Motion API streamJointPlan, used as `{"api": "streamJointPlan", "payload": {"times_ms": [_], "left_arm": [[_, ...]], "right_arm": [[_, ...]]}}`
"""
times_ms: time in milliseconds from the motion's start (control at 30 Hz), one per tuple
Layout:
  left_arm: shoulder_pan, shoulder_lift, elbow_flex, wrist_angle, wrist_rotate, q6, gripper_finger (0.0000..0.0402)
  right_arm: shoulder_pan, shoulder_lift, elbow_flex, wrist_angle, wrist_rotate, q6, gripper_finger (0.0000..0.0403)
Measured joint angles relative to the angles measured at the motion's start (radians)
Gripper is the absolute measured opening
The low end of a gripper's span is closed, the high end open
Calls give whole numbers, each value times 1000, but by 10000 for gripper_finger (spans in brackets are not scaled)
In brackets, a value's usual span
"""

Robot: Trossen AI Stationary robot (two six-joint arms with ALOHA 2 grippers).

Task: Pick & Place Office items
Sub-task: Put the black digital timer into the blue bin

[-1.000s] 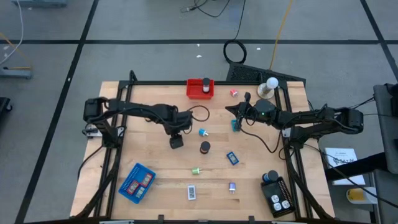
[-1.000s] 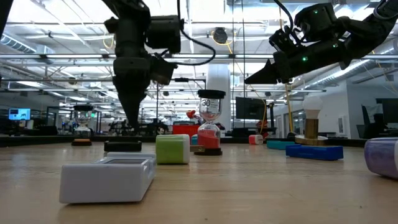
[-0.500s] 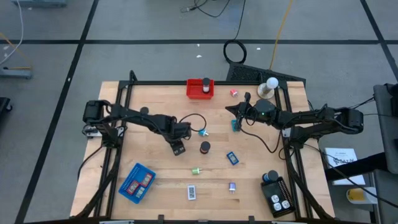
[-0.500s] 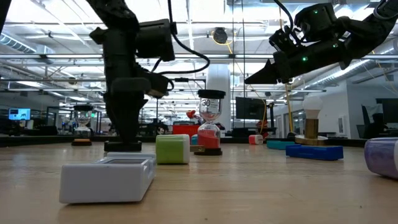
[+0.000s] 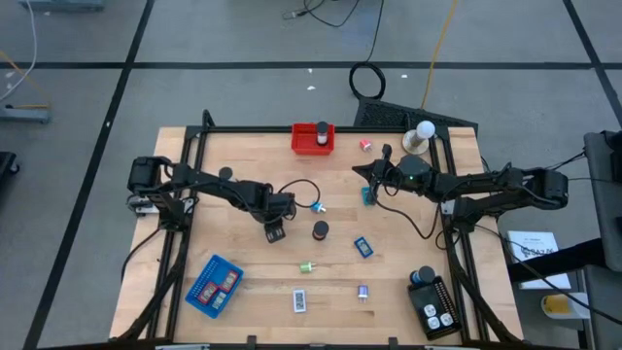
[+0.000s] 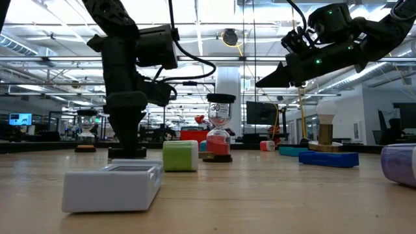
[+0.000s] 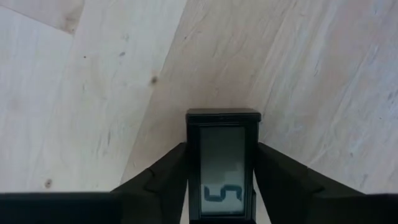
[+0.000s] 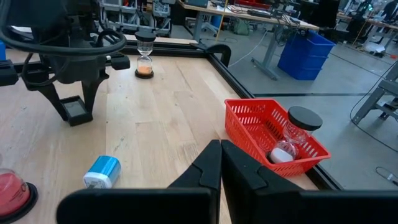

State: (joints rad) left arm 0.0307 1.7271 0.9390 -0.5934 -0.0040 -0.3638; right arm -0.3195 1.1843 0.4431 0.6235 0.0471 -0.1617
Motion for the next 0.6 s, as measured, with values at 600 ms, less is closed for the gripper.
{"api": "streamJointPlan", "payload": {"times_ms": [600], "left_arm": [[-126,-357,-2,-209,28,-388,148]], "right_arm": [[0,0,0,0,0,7,4]]}}
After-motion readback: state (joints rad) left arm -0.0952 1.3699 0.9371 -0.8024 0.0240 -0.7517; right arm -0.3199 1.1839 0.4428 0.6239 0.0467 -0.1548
